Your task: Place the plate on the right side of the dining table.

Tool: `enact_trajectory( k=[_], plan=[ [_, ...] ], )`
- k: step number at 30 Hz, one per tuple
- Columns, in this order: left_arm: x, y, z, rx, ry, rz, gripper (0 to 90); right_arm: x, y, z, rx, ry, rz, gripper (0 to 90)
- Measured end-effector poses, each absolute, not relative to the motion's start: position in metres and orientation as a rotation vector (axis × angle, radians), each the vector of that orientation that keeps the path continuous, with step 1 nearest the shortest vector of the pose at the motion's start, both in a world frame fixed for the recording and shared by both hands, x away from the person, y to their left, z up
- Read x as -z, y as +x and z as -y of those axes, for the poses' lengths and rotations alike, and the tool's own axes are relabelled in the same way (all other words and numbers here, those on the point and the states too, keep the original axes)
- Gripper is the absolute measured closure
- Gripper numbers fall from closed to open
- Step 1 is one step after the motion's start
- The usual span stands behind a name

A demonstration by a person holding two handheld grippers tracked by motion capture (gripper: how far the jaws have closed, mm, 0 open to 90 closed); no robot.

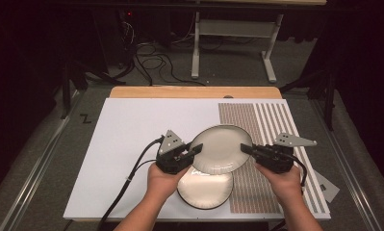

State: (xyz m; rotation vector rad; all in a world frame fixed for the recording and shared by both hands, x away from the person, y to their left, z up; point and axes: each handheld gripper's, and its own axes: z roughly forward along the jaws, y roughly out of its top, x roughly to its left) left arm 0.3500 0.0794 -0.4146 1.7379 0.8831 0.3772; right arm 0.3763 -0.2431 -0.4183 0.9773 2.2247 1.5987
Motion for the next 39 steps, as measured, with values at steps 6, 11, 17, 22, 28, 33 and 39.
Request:
enact_trajectory(
  k=[6,11,17,22,28,33,39],
  plan=[
    [0.413,0.358,-0.062,-0.370,1.769,-0.872,75.8,0.416,0.376,0.259,-1.584,1.002,-2.187,83.1],
    [0.411,0.368,-0.043,-0.362,1.791,-0.860,75.6,0.415,0.377,0.275,-1.581,1.036,-2.150,83.1],
    [0.409,0.380,-0.022,-0.361,1.807,-0.852,74.8,0.416,0.379,0.294,-1.566,1.072,-2.111,83.1],
    [0.409,0.390,-0.005,-0.366,1.835,-0.843,74.4,0.417,0.382,0.308,-1.548,1.108,-2.080,82.8],
    [0.415,0.402,0.015,-0.343,1.873,-0.830,73.9,0.420,0.384,0.325,-1.519,1.157,-2.051,82.9],
    [0.421,0.410,0.033,-0.323,1.899,-0.820,73.5,0.425,0.383,0.340,-1.489,1.188,-2.031,83.0],
    [0.431,0.419,0.053,-0.301,1.917,-0.827,72.8,0.432,0.384,0.358,-1.461,1.228,-2.018,83.1]
  ],
)
